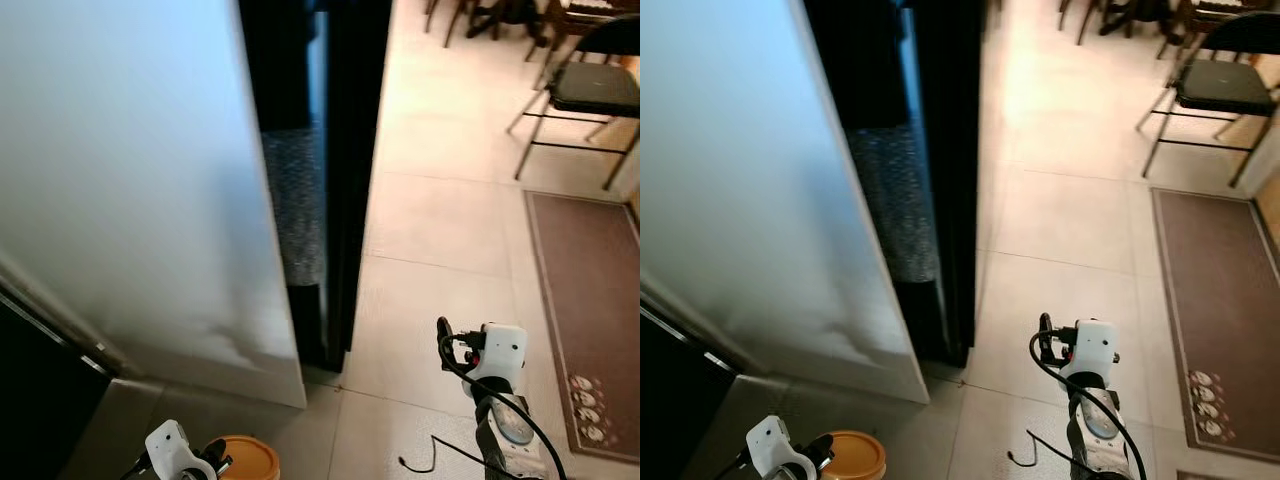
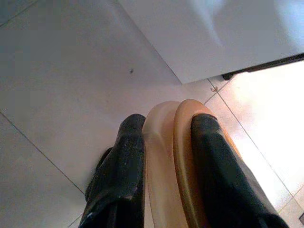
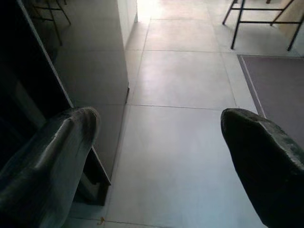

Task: Restocking fridge

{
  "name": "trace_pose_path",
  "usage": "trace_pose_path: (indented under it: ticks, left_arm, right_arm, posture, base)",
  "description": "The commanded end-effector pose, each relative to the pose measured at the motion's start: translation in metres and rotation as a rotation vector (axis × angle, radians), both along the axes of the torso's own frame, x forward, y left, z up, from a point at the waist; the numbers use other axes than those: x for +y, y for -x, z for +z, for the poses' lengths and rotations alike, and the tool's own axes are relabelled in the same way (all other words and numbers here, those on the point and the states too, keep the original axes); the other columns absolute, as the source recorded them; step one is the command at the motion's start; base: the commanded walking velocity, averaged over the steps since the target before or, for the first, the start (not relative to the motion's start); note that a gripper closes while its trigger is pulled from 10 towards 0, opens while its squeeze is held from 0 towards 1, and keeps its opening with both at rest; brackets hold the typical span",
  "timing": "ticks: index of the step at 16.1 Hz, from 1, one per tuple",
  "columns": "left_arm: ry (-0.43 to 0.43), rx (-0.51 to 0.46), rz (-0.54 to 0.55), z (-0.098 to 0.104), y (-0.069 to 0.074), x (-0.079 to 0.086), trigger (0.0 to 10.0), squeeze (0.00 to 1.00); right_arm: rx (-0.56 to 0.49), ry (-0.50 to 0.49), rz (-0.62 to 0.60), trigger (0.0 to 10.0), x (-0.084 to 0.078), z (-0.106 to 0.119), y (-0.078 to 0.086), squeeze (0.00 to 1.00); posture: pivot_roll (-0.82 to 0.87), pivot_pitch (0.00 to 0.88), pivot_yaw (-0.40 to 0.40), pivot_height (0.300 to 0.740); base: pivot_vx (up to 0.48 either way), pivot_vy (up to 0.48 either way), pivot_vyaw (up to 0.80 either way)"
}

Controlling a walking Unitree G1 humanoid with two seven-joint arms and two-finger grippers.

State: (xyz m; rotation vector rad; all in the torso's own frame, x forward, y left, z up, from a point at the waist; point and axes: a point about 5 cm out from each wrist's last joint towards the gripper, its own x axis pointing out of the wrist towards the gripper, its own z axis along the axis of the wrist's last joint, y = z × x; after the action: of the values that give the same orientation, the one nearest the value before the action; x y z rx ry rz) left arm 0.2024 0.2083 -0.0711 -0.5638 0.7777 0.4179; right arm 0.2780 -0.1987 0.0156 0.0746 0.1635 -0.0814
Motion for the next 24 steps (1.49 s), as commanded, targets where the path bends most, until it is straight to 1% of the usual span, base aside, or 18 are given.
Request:
trace_pose_path:
  ticks: [1,7,11,16,24]
  left_arm:
    - [0.004,0.028,0.005,-0.0037,0.0066,0.0007,10.0,0.0]
    - [-0.005,0.029,-0.003,-0.0035,0.0064,0.001,10.0,0.0]
    - [-0.006,0.013,-0.006,-0.0025,0.0049,0.0004,10.0,0.0]
    - [-0.013,0.017,-0.023,-0.0027,0.0053,0.0008,10.0,0.0]
    - [-0.017,0.021,-0.038,-0.0033,0.0061,0.0,10.0,0.0]
  right_arm:
    - [0.007,0.0,-0.001,10.0,0.0002,-0.0025,0.003,0.0]
    - [-0.004,0.002,0.0,10.0,0.0012,0.0,0.0006,0.0]
    - [-0.005,0.003,-0.004,10.0,0.0007,0.0002,0.0004,0.0]
    - [-0.021,0.007,-0.003,10.0,0.0014,0.004,-0.0024,0.0]
    - [-0.02,0.02,-0.001,10.0,0.0012,0.0042,-0.0023,0.0]
  posture:
    - [-0.1,0.087,0.045,0.74]
    - [-0.1,0.087,0.045,0.74]
    - [-0.1,0.087,0.045,0.74]
    - [-0.1,0.087,0.046,0.74]
    - [-0.1,0.087,0.047,0.74]
  base:
    - [0.0,0.442,0.0]
    - [0.0,0.363,0.0]
    - [0.0,0.0,0.0]
    - [0.0,0.0,0.0]
    - [0.0,0.0,0.0]
